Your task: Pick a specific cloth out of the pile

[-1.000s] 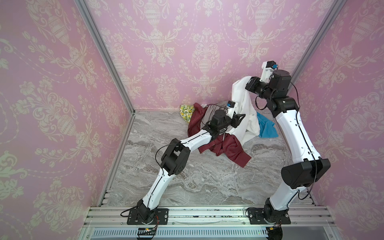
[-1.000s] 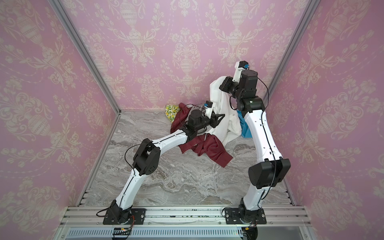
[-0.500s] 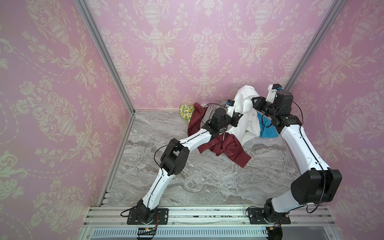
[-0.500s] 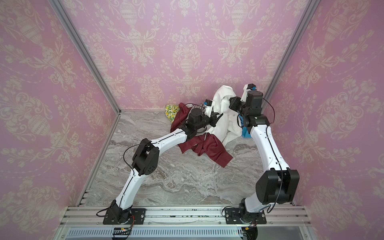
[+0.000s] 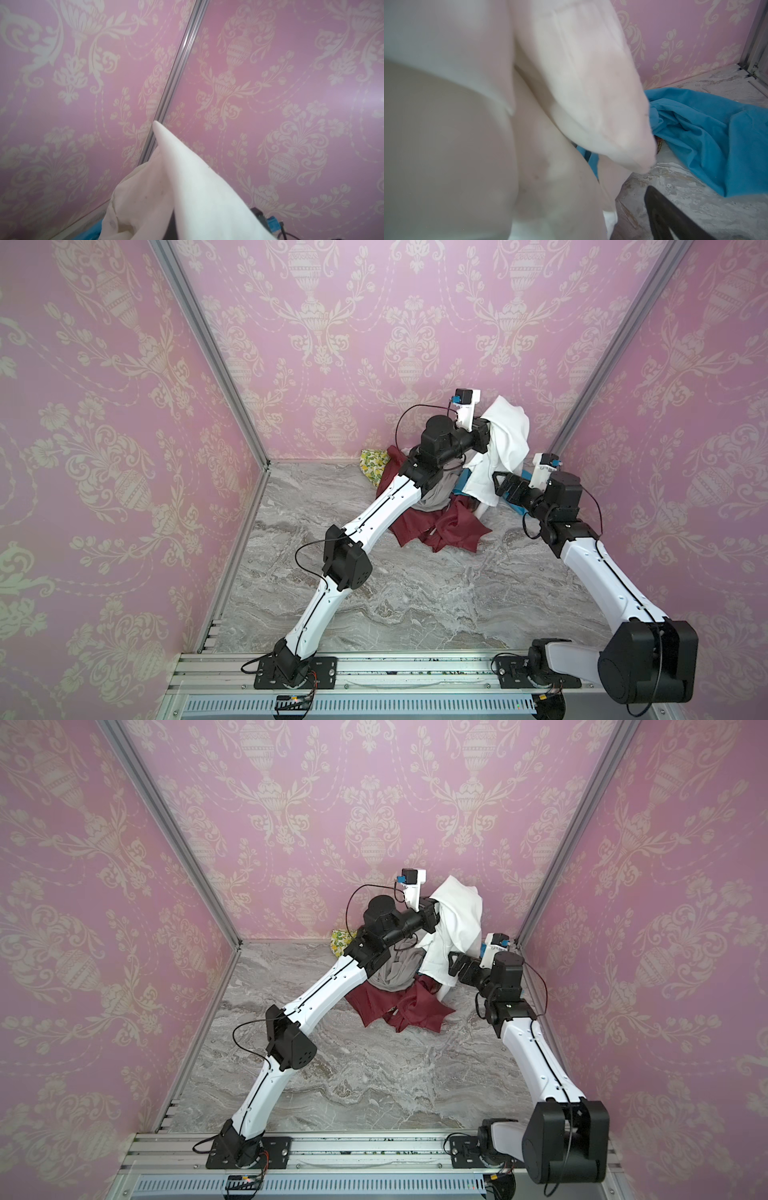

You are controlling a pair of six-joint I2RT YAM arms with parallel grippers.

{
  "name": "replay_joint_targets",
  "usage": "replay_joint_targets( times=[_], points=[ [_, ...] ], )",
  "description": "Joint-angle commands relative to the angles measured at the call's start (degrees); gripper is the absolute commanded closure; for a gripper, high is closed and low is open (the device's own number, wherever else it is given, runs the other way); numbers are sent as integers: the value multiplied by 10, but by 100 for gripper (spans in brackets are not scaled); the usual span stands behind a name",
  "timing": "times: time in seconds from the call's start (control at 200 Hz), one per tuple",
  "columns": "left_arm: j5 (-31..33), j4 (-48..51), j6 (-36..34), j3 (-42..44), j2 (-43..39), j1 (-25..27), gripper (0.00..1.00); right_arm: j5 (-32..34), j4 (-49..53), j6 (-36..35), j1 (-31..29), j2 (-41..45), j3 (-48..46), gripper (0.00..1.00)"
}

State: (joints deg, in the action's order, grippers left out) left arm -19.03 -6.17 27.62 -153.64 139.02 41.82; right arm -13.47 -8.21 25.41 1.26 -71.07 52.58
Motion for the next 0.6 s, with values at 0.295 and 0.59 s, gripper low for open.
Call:
replay_joint_targets(
  times=[0.295,0.59],
  points=[
    [11,25,12,-68,9,7,100,-16,-198,-30,0,34,-103,0],
    [11,45,-9,-68,-27,6,100,-18,-198,-62,-3,22,-125,0]
  ],
)
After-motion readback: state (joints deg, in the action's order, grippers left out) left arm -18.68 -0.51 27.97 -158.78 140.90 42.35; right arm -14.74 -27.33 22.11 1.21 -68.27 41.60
